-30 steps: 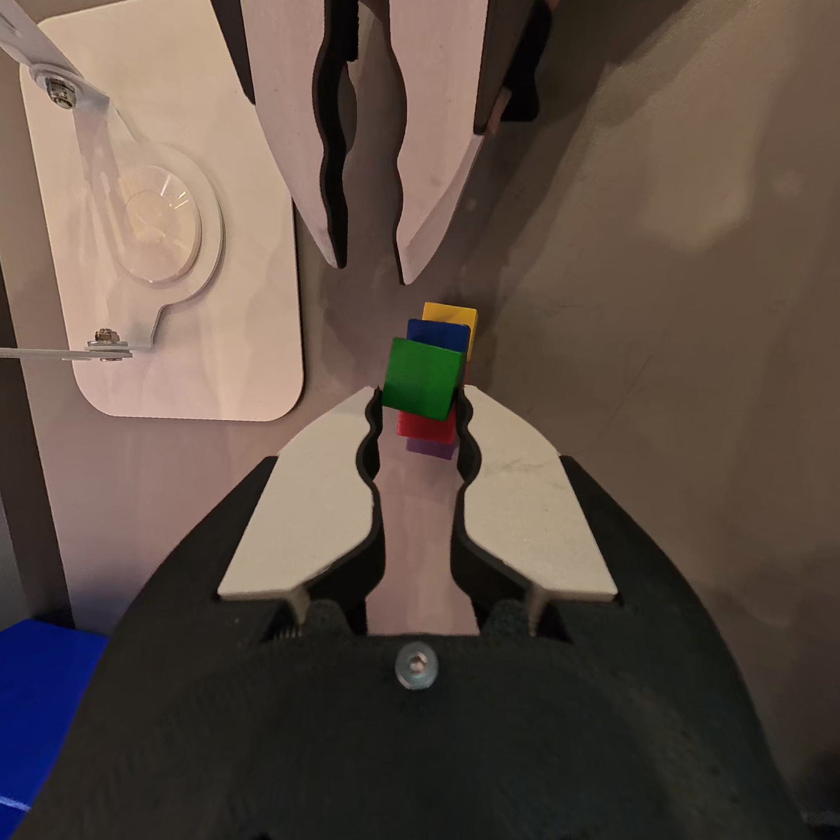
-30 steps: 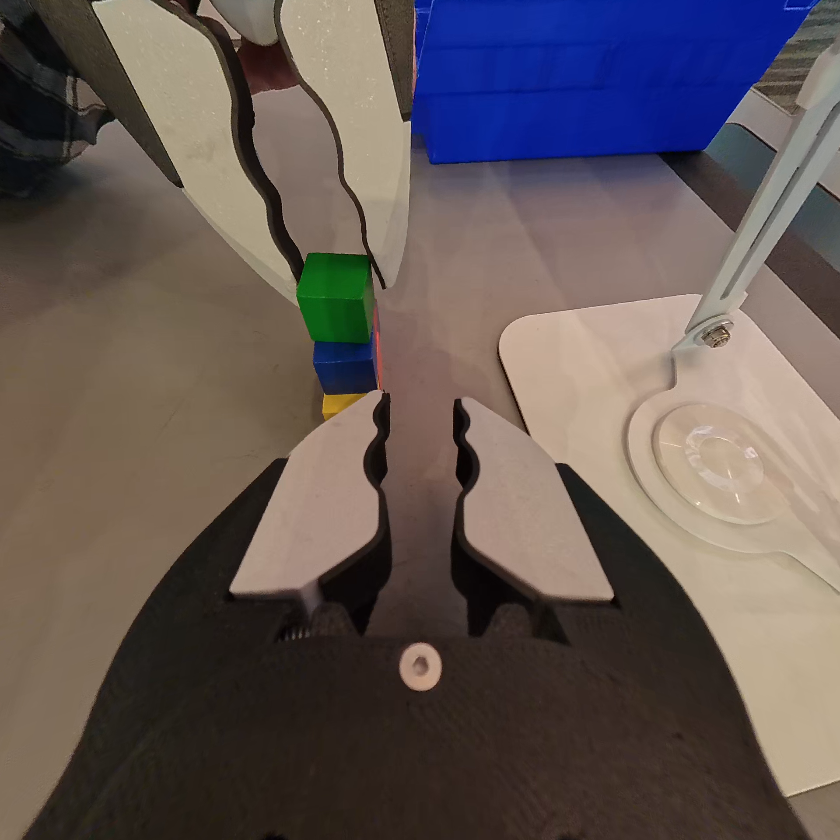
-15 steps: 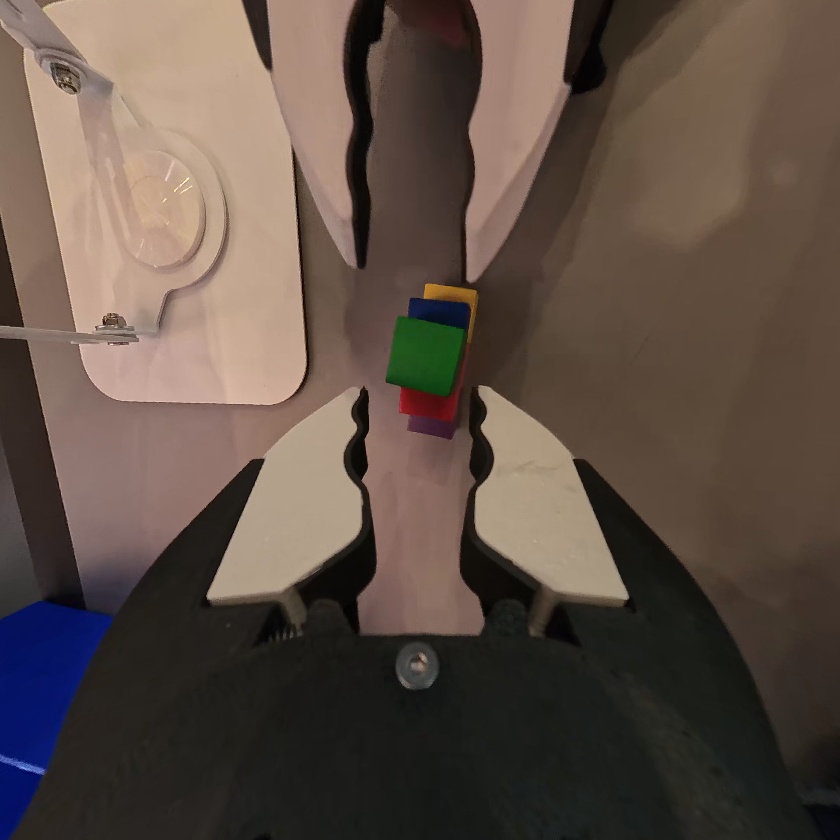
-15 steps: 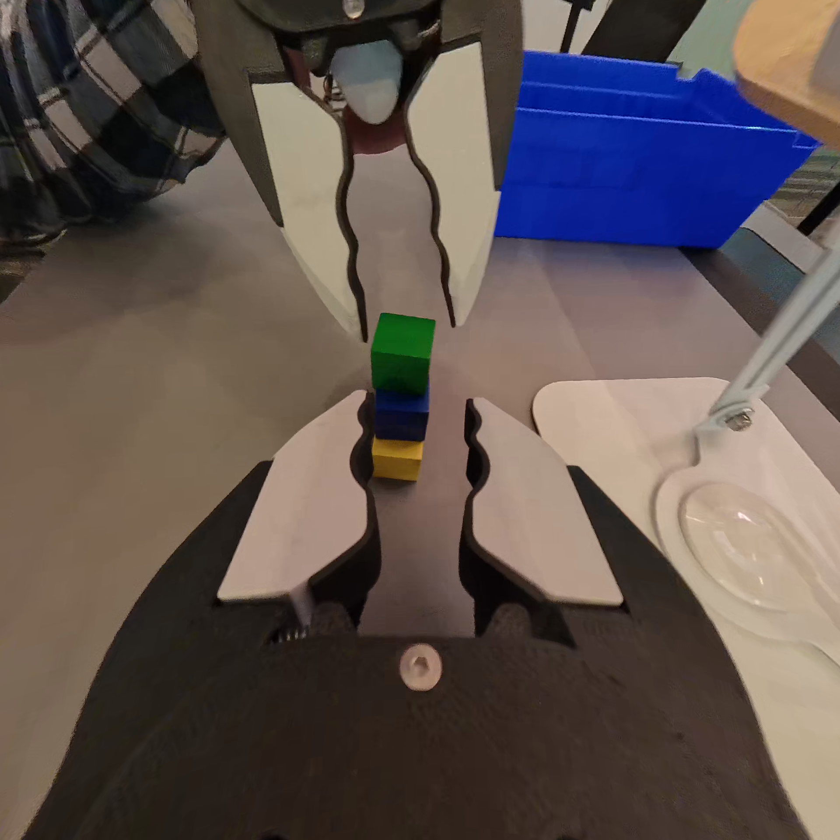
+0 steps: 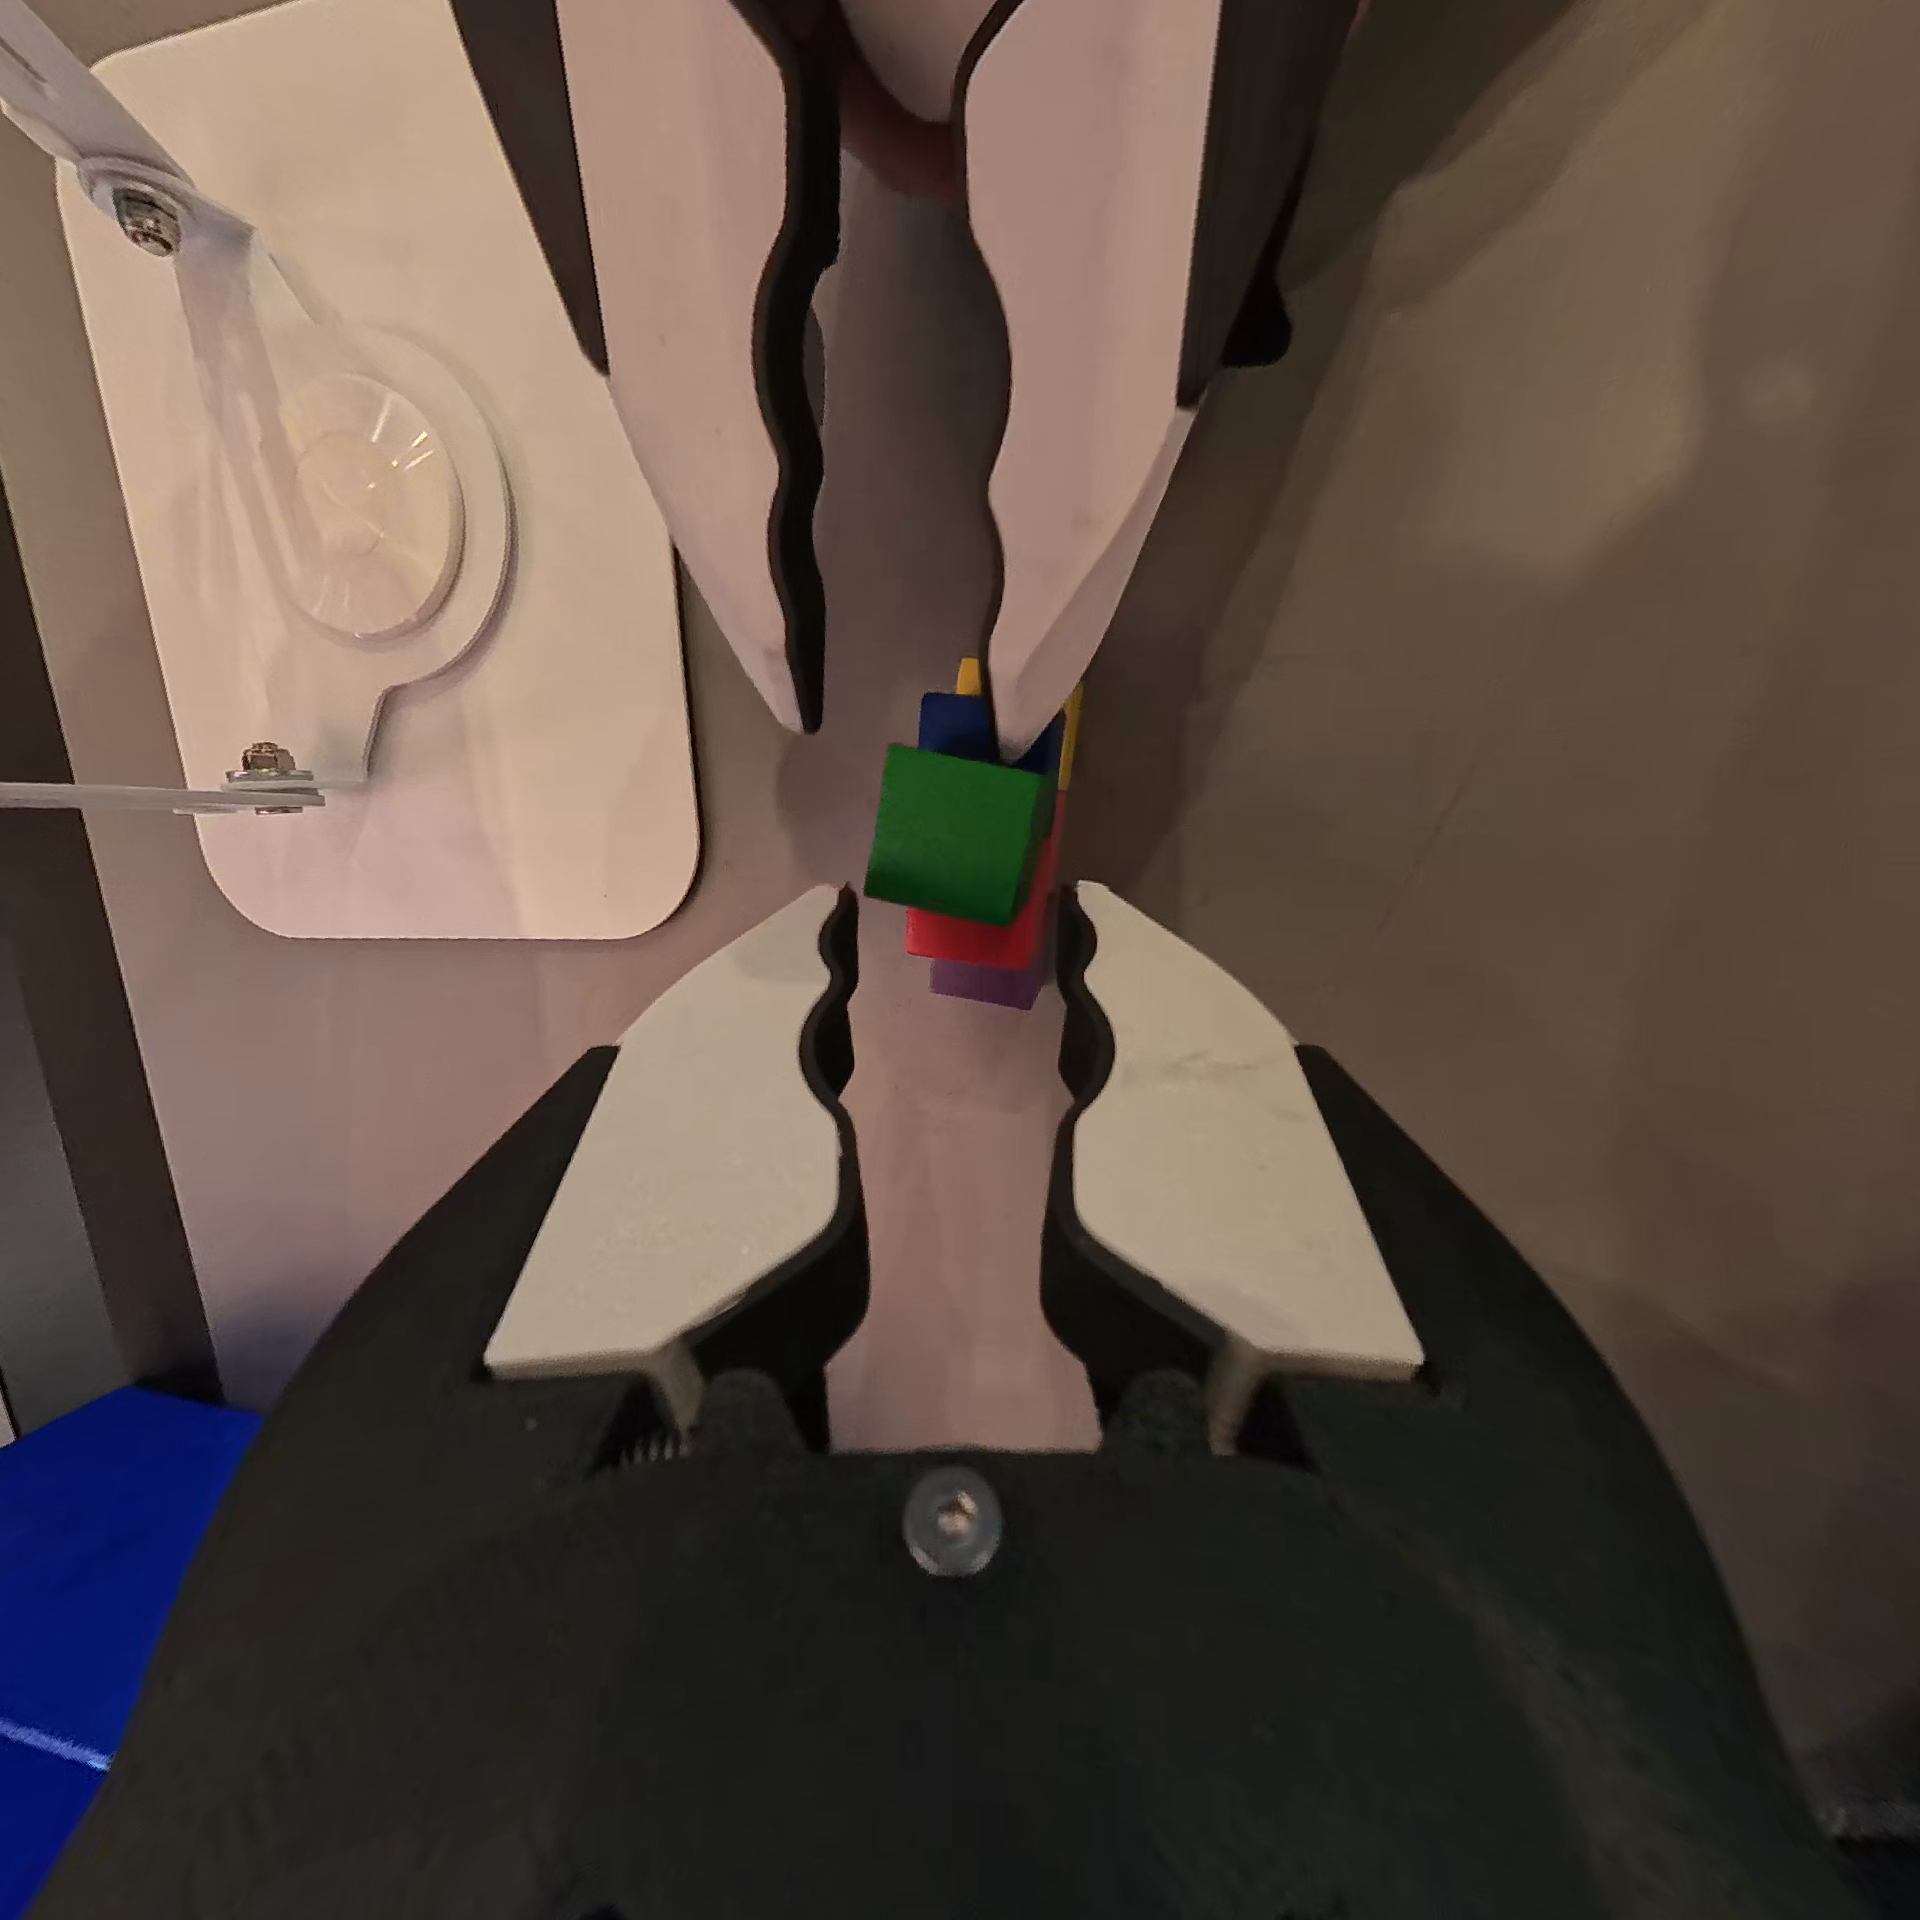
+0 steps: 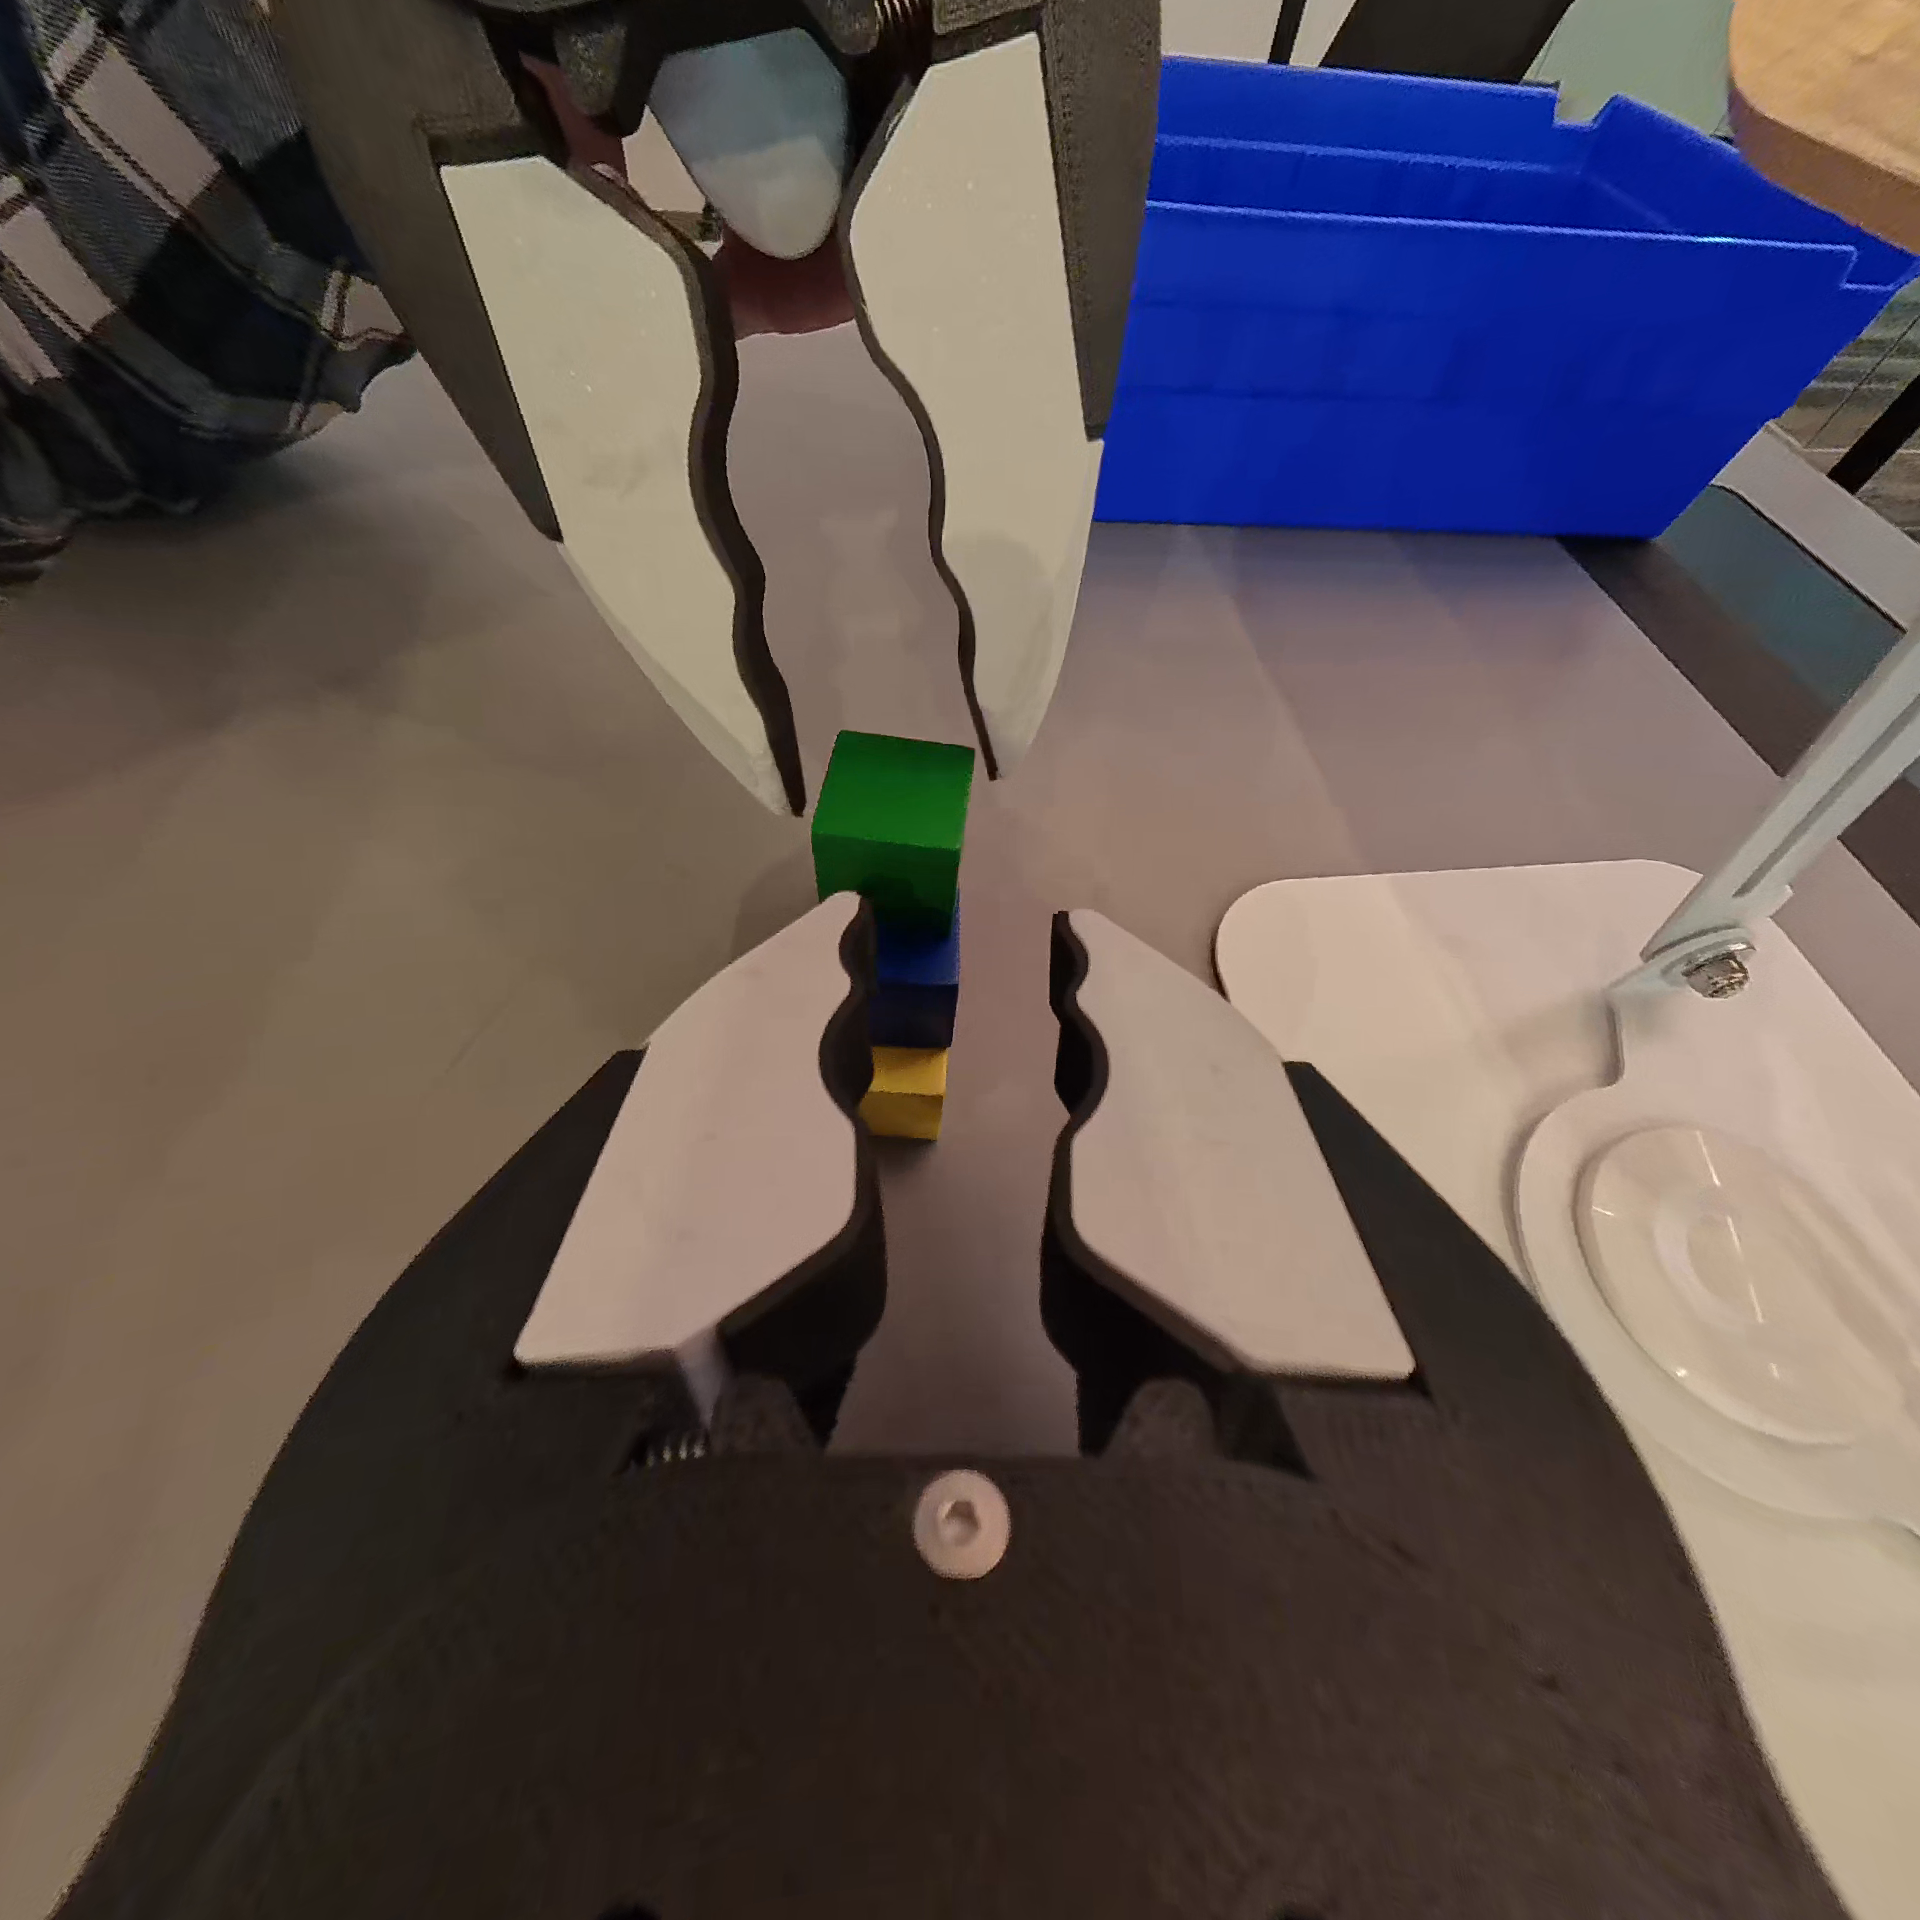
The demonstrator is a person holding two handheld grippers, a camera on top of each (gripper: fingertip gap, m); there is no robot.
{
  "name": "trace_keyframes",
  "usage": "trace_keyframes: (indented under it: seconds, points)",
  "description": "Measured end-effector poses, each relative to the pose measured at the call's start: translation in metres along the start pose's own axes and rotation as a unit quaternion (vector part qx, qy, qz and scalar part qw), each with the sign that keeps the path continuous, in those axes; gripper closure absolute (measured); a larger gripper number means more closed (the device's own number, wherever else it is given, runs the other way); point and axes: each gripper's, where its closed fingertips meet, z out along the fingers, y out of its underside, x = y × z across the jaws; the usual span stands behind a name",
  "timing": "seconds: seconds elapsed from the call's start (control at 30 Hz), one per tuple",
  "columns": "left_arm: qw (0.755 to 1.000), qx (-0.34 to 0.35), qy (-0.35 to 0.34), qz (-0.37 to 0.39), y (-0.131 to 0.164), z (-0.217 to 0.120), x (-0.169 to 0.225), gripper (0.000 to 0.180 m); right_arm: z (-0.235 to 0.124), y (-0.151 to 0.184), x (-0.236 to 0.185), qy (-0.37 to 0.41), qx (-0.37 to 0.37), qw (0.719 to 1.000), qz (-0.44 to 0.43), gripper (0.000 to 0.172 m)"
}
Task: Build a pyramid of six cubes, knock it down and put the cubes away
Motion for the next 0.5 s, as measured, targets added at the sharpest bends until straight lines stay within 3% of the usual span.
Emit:
trace_keyframes:
  seconds: [0.5]
  points:
    - [1.000, -0.006, -0.011, -0.001, 0.004, -0.002, -0.004, 0.146, -0.002, 0.003, 0.011, 0.016, 0.001, 1.000, 0.021, 0.144]
